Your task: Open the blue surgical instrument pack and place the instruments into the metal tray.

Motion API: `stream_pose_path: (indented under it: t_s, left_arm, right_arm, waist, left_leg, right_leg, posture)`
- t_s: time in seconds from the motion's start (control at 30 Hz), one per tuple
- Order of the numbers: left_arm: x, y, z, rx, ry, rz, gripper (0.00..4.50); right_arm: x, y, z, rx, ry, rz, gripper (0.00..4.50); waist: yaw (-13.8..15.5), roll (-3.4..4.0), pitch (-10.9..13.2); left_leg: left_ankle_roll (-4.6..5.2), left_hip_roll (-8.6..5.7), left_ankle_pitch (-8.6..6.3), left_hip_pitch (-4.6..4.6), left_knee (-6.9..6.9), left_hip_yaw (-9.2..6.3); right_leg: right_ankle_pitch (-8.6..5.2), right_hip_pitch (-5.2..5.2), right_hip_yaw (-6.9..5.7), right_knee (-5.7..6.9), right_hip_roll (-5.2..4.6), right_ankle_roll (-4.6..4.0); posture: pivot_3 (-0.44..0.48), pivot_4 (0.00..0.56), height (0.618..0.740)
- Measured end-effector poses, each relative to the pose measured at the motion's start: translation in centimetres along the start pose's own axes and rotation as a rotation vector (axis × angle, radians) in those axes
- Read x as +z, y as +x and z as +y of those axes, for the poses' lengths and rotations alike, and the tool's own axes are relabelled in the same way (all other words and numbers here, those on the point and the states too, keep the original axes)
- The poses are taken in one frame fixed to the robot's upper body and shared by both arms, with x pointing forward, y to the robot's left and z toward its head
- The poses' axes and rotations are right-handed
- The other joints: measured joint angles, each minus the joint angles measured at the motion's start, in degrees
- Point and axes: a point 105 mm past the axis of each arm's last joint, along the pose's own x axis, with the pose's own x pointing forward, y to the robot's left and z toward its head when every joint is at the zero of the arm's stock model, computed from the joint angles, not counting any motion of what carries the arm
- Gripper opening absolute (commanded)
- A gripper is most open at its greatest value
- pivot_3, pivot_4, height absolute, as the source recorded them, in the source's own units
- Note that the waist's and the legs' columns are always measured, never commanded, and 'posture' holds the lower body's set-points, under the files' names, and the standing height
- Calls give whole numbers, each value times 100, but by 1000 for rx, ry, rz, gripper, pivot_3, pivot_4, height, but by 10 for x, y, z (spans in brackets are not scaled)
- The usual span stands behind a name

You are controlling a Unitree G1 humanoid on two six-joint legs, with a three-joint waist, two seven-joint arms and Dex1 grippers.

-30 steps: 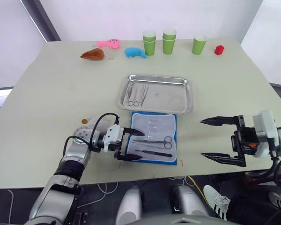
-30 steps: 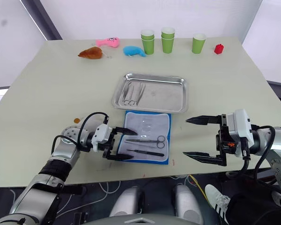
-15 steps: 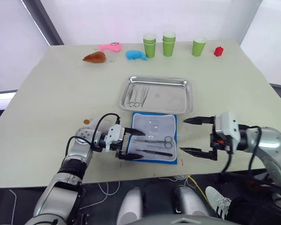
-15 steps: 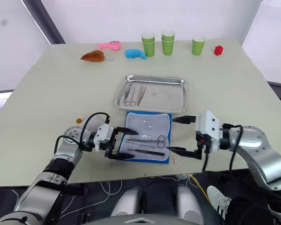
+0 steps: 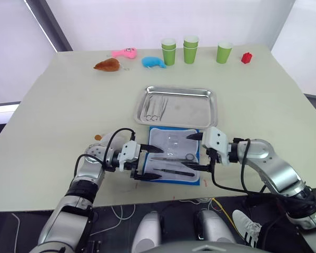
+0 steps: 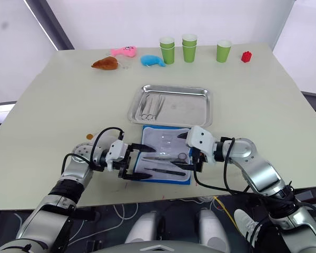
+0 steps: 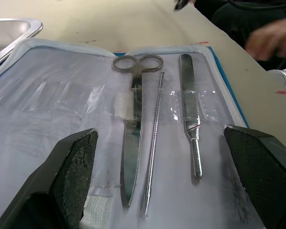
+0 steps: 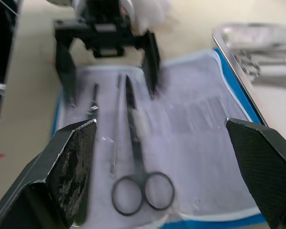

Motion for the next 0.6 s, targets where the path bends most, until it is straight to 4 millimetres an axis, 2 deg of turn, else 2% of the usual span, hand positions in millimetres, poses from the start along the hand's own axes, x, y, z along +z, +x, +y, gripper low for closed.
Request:
stream_pose_path:
  t_s: [0.33,0.6]
  left_arm:
    - [0,0,-1,2,-2,1,4435]
    - [0,0,-1,1,-1,-1,4435]
  right_arm:
    - [-13,15,2,19,-10,71,4500]
    - [-27,17,-3,2,33,146,4500]
  waist:
    - [-9,5,-3]
    - [-17,7,-5]
  left_leg:
    - [0,-3,0,1,-2,2]
    - [1,-16,-1,-1,-2,0]
  right_leg:
    - [0,0,4,-1,-2,0]
    - [-2,0,9,0,-10,2]
  posture:
    - [0,150,739]
    - [0,150,739]
